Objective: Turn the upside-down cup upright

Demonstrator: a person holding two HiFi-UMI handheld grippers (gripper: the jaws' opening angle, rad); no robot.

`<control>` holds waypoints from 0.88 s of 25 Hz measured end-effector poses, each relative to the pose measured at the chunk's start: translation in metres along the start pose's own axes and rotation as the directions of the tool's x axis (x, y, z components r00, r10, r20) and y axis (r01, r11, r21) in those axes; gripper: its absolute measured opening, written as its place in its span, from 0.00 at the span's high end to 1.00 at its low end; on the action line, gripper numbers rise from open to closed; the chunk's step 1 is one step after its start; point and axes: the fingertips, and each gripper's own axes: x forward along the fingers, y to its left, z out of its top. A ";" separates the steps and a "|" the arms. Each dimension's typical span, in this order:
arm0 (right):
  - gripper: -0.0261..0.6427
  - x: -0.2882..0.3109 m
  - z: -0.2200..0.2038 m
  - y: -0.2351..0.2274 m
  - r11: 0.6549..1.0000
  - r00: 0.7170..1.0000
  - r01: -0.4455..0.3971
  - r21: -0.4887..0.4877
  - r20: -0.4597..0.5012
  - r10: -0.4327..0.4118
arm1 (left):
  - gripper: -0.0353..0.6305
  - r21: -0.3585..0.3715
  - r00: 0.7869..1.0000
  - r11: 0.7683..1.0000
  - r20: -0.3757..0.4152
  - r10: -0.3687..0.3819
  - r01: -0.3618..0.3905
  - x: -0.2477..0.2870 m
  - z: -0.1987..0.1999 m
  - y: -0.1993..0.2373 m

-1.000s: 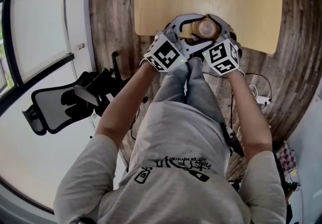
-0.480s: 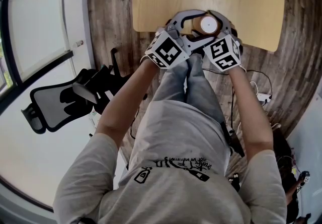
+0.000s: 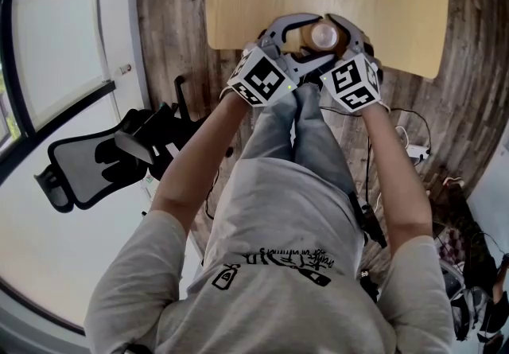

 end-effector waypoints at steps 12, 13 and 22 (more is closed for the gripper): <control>0.39 -0.025 0.027 0.000 0.999 0.991 0.049 -0.005 0.128 -0.048 | 0.44 -0.026 1.000 1.000 0.030 0.003 -0.002 -0.007 0.008 0.005; 0.39 -0.029 0.030 0.001 0.999 0.988 0.047 0.000 0.145 -0.046 | 0.44 -0.031 0.999 1.000 0.038 0.006 -0.005 -0.009 0.012 0.004; 0.40 -0.096 0.084 -0.007 0.990 0.958 0.038 0.133 0.278 -0.074 | 0.46 -0.168 0.959 0.978 0.233 0.161 -0.124 -0.067 0.093 0.018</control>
